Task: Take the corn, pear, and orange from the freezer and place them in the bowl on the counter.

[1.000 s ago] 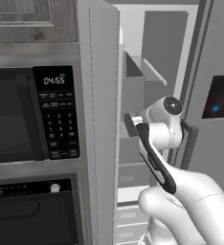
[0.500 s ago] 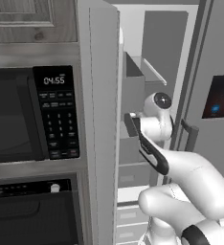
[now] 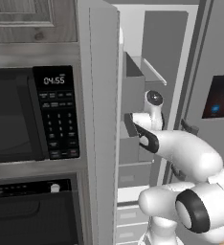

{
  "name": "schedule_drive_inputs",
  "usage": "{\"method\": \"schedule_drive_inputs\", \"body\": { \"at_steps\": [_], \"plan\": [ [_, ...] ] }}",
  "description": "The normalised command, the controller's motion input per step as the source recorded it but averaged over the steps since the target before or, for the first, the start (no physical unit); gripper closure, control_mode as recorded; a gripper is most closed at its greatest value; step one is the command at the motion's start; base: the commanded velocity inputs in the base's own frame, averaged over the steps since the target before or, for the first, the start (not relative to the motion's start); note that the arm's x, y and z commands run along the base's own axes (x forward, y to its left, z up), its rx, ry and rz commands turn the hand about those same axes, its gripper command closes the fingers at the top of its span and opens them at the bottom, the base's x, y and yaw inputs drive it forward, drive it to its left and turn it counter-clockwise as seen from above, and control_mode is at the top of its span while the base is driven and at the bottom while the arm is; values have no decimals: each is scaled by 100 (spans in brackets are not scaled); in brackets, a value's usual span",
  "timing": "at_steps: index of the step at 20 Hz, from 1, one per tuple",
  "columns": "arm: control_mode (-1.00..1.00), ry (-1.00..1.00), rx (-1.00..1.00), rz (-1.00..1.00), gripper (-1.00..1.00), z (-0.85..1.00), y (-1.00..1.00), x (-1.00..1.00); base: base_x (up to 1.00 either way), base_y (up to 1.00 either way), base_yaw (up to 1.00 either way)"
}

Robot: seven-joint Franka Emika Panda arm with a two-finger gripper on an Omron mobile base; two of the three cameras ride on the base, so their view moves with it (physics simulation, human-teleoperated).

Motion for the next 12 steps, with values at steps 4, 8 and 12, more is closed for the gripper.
{"method": "schedule_drive_inputs", "body": {
  "at_steps": [4,8,12],
  "plan": [
    [-100,8,4,0,-100,-23,11,43,0,0,0],
    [-100,1,3,0,-100,-8,9,53,0,0,0],
    [-100,0,0,0,-100,-7,1,42,0,0,0]
  ]
}}
